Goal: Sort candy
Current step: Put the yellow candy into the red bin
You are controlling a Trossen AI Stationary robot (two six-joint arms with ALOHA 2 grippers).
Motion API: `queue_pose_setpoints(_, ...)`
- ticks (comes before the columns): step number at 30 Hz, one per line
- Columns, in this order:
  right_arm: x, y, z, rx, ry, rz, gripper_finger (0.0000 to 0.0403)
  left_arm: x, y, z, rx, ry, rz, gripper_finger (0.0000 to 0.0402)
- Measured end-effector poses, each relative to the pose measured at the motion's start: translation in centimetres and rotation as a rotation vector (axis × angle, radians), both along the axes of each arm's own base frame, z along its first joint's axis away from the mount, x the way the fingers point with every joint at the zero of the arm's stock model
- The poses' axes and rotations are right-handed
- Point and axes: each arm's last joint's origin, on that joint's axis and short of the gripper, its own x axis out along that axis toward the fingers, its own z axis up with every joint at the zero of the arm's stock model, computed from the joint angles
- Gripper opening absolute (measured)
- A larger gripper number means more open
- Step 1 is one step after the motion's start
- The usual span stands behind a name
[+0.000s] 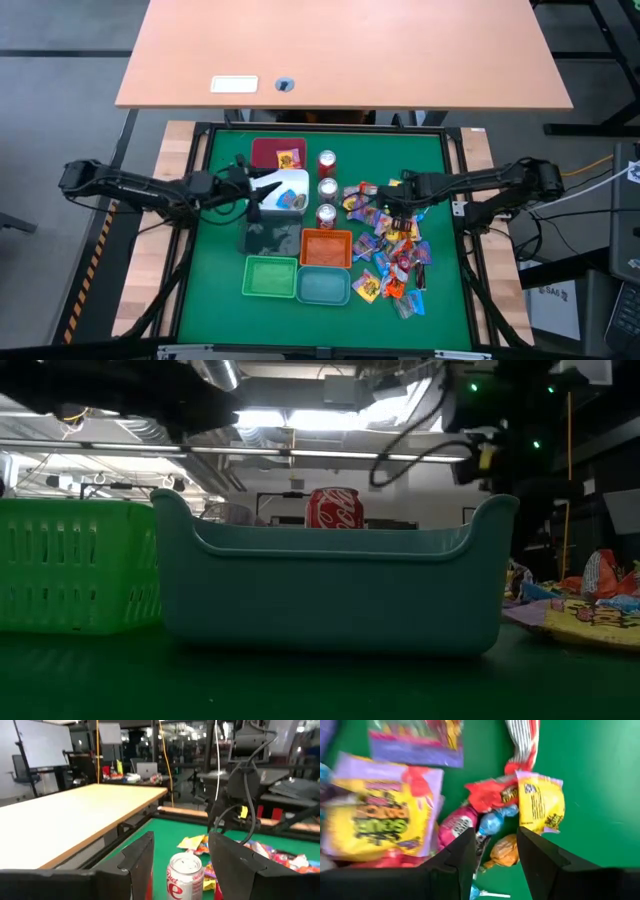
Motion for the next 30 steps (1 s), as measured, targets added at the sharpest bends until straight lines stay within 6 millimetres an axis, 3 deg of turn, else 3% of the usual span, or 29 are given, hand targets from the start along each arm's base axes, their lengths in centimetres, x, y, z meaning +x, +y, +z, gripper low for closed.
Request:
queue_pose_setpoints(7, -1.2, -0.3, -2.5, -0.112, 0.031, -0.009, 0.0143, 3.3, 0.1, 0.7, -0.001, 0.054, -0.069, 0.0178)
queue_pose_setpoints(12, -1.3, -0.5, -3.1, -0.179, 0.005, -0.015, 0.0143, 4.6, 0.0, 0.7, -0.001, 0.078, -0.077, 0.0178)
queue_pose_setpoints(22, -1.3, -0.6, -3.1, -0.225, -0.002, -0.021, 0.0143, 5.0, 0.0, 0.2, -0.003, 0.101, -0.081, 0.0178)
queue_pose_setpoints(30, -2.1, -2.1, -4.7, -0.177, -0.008, -0.098, 0.0143, 5.0, 0.0, 0.2, -0.002, 0.102, -0.081, 0.0178)
